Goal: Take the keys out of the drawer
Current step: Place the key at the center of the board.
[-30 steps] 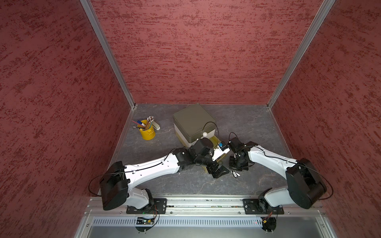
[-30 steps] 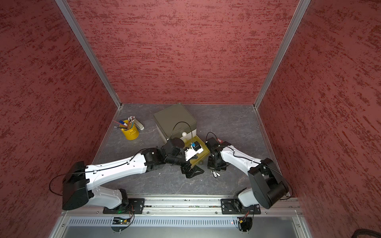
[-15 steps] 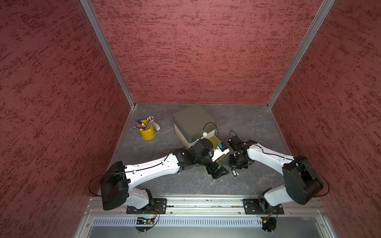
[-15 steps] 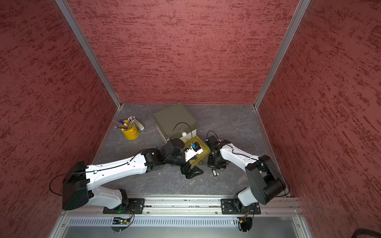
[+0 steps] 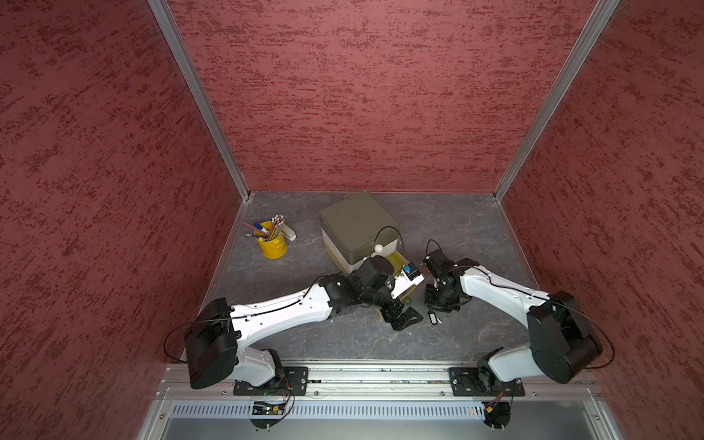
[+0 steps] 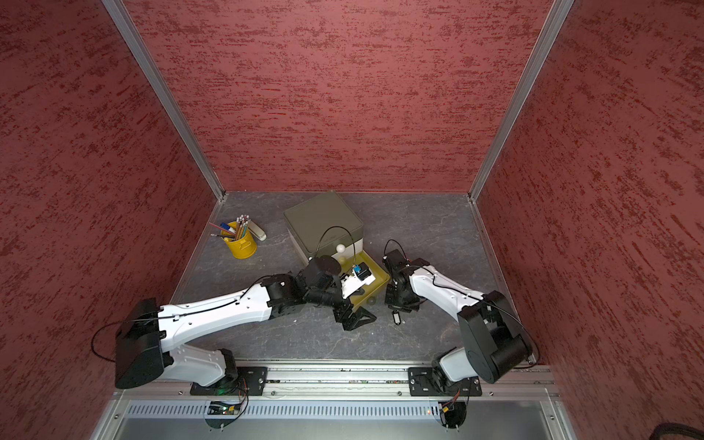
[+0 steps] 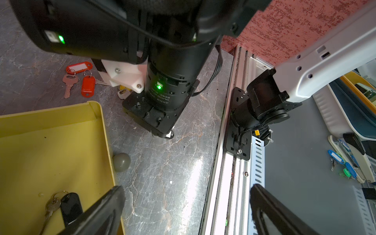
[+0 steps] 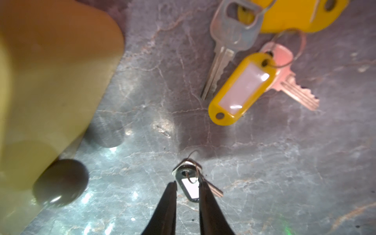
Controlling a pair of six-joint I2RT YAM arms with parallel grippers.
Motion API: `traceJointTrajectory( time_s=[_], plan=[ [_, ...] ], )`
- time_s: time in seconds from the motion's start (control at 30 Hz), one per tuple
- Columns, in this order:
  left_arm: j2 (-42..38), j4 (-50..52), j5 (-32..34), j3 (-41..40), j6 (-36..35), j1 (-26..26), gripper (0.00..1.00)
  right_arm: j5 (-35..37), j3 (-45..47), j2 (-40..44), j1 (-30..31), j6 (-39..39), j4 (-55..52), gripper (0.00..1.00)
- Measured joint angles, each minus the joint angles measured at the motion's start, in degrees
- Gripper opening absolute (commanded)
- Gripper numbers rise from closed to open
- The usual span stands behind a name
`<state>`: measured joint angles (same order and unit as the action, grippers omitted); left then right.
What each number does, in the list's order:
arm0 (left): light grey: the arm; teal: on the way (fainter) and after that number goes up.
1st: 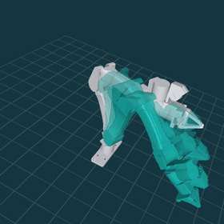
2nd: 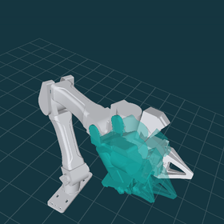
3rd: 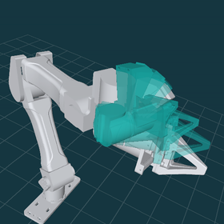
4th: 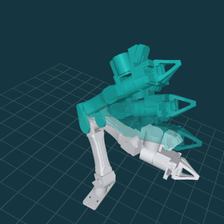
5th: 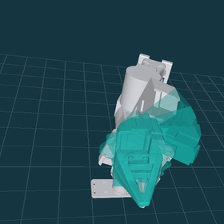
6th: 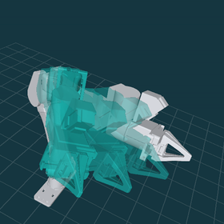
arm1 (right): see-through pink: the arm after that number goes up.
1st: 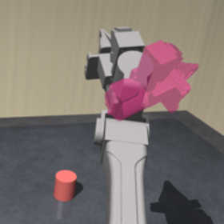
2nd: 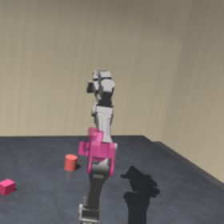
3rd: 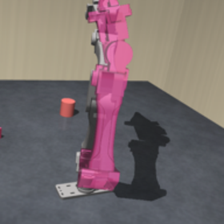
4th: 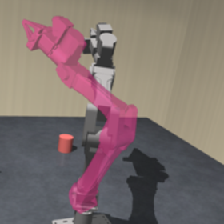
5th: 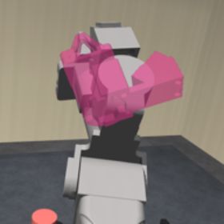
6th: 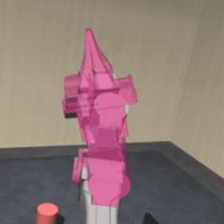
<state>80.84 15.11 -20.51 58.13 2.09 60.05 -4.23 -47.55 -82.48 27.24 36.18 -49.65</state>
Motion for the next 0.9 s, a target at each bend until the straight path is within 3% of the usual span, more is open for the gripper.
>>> traceJointTrajectory(
  time_s=[0.57, 0.7, 0.9],
  plan=[
    [-1.73, 2.05, 4.13, 2.34, 0.04, -1.01, 1.00, 0.87, -7.58, 11.15, -0.07, 0.39, -9.49, 0.32],
    [-3.28, 5.95, 6.03, 6.93, 1.18, -4.59, 1.00, -0.39, -12.72, 11.50, -0.09, 0.02, -10.82, 0.34],
    [-7.21, 10.64, 6.54, 11.21, 6.32, -15.08, 1.00, -6.27, -18.69, 9.18, -0.09, -0.63, -9.01, 0.36]
  ],
)
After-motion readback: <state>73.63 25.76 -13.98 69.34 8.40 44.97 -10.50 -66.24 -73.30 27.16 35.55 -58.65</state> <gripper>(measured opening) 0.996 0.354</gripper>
